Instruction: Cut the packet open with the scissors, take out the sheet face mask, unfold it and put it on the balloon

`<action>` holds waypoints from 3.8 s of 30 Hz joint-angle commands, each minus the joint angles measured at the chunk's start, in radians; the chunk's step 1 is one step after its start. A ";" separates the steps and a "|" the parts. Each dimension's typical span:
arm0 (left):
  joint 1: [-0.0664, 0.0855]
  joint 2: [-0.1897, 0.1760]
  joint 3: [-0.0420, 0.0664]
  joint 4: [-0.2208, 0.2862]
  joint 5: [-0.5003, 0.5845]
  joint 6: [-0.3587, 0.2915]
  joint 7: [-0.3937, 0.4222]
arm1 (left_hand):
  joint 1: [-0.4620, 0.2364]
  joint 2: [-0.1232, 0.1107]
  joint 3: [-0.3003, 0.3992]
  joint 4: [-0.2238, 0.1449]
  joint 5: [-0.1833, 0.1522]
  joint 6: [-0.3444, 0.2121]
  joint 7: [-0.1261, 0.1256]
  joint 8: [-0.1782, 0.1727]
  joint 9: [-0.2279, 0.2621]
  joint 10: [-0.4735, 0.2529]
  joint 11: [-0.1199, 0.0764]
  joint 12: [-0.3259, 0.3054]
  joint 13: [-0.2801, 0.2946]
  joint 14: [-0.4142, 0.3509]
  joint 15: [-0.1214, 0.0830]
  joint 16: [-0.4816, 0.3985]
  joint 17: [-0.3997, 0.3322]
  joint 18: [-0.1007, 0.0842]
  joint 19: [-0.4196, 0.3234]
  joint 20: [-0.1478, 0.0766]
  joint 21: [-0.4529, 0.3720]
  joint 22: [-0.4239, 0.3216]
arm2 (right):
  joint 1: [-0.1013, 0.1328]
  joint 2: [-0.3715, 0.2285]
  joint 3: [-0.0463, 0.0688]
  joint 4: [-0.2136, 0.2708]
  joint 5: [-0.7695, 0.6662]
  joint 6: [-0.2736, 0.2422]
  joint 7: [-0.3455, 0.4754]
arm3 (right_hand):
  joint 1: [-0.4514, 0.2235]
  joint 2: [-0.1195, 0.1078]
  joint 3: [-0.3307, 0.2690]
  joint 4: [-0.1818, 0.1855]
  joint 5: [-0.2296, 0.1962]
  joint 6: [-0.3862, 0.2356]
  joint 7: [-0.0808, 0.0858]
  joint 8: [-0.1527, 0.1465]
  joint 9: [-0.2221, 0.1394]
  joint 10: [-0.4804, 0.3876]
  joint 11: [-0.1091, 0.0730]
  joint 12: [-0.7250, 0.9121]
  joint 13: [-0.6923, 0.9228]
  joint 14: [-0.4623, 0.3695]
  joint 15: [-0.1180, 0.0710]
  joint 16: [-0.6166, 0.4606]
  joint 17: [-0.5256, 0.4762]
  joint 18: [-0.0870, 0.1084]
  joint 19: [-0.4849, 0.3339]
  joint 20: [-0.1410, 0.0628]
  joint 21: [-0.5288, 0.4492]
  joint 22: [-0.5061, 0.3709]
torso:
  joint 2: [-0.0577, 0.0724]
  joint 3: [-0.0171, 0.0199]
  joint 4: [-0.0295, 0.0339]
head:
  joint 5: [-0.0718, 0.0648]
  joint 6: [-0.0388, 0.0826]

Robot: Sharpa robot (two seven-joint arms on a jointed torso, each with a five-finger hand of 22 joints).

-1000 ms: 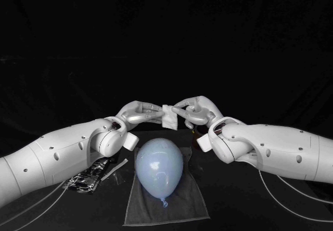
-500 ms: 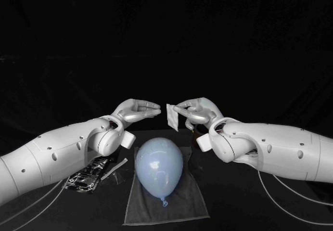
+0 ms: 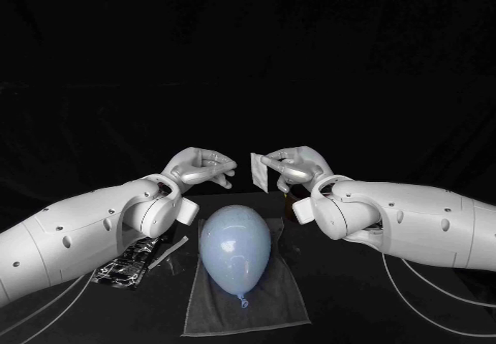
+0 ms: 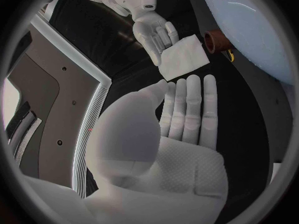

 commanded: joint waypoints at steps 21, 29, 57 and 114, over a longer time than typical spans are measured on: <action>0.002 0.049 0.001 0.030 0.166 0.071 -0.133 | -0.207 0.020 -0.045 0.174 -0.002 -0.031 0.011 -0.047 0.005 0.019 -0.007 0.149 0.128 0.088 -0.018 0.184 0.093 -0.001 0.009 -0.061 0.240 0.162 | 0.000 0.014 0.001 0.009 0.034 -0.015 0.021 | -0.001 0.004 0.008 0.001 0.005 0.019 -0.010 0.008 0.014 0.104 -0.008 0.003 0.257 0.088 -0.011 0.002 0.222 0.000 0.002 0.003 -0.002 -0.004 | 0.000 0.0012 0.0004 | 0.007 0.001; 0.002 0.060 0.001 0.032 0.198 0.063 -0.138 | -0.251 0.035 -0.091 0.174 -0.002 -0.036 0.009 -0.067 0.001 0.035 -0.010 0.173 0.148 0.152 -0.021 0.265 0.187 0.003 0.015 -0.061 0.265 0.177 | 0.000 0.018 0.001 0.017 0.034 -0.007 0.018 | -0.002 0.004 0.008 0.001 0.005 0.019 -0.010 0.008 0.014 0.103 -0.009 0.002 0.256 0.089 -0.011 0.003 0.222 -0.001 0.003 0.002 -0.002 -0.003 | 0.000 0.0006 -0.0001 | 0.010 0.001; 0.002 0.057 0.001 0.040 0.232 0.017 -0.143 | -0.191 0.063 -0.185 0.170 -0.002 -0.027 0.006 -0.093 0.011 0.006 -0.015 0.282 0.249 0.223 -0.025 0.448 0.372 0.002 -0.020 -0.066 0.378 0.258 | -0.005 0.014 0.001 0.044 0.034 0.010 0.033 | -0.007 0.011 0.018 0.003 0.005 0.021 -0.011 0.010 0.016 0.105 -0.010 0.006 0.261 0.090 -0.012 0.004 0.226 -0.002 0.006 0.001 0.003 0.002 | -0.001 0.0005 0.0005 | 0.012 0.001; 0.002 0.052 0.001 0.051 0.236 0.001 -0.098 | -0.004 0.014 0.260 -0.074 -0.002 0.009 -0.008 -0.039 0.099 0.032 -0.033 0.244 0.249 0.238 -0.040 0.513 0.409 0.005 -0.095 -0.080 0.520 0.359 | -0.011 0.012 0.000 0.040 0.034 0.032 0.016 | -0.010 0.014 0.026 0.002 0.005 0.020 -0.012 0.012 0.018 0.105 -0.011 0.006 0.261 0.091 -0.013 0.005 0.228 -0.002 0.008 0.000 0.005 0.004 | -0.001 0.0002 0.0007 | 0.016 -0.002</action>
